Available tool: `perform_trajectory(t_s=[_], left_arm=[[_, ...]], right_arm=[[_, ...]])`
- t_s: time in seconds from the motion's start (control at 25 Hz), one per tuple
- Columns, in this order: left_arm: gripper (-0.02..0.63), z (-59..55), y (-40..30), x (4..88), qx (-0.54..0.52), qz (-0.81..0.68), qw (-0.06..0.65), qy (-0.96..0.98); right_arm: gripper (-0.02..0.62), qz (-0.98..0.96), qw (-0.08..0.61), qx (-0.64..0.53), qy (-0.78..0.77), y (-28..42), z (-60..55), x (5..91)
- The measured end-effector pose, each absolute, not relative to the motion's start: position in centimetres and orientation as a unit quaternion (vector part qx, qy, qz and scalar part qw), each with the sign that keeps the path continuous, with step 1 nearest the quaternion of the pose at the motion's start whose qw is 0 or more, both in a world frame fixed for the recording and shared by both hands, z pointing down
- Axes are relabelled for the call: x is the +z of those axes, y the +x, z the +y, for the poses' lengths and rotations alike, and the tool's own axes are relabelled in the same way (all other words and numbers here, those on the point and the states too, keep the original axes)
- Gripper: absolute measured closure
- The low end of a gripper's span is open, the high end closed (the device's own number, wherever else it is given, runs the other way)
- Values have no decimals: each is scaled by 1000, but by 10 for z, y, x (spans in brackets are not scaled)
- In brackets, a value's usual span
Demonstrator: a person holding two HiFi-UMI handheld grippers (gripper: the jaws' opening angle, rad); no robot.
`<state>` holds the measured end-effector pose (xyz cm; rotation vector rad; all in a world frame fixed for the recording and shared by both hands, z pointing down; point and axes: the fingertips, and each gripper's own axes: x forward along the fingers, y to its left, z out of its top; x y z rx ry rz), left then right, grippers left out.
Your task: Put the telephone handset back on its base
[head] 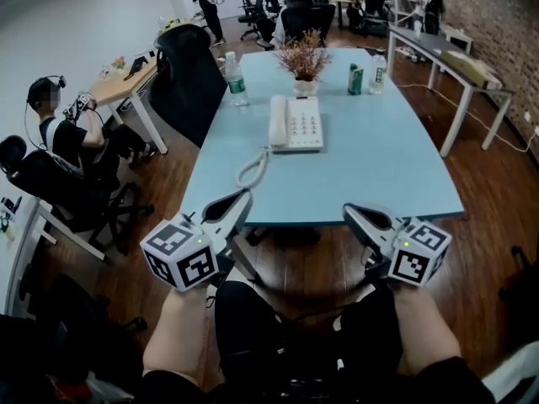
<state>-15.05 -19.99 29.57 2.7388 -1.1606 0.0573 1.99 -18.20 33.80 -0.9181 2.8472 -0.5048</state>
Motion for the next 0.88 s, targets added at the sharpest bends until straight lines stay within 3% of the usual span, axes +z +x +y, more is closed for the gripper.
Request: perform_trajectory(t_s=[0.88], left_arm=[[606, -186, -135, 387, 74, -386, 155, 906]], right_arm=[[584, 933, -40, -163, -319, 21, -179, 386]])
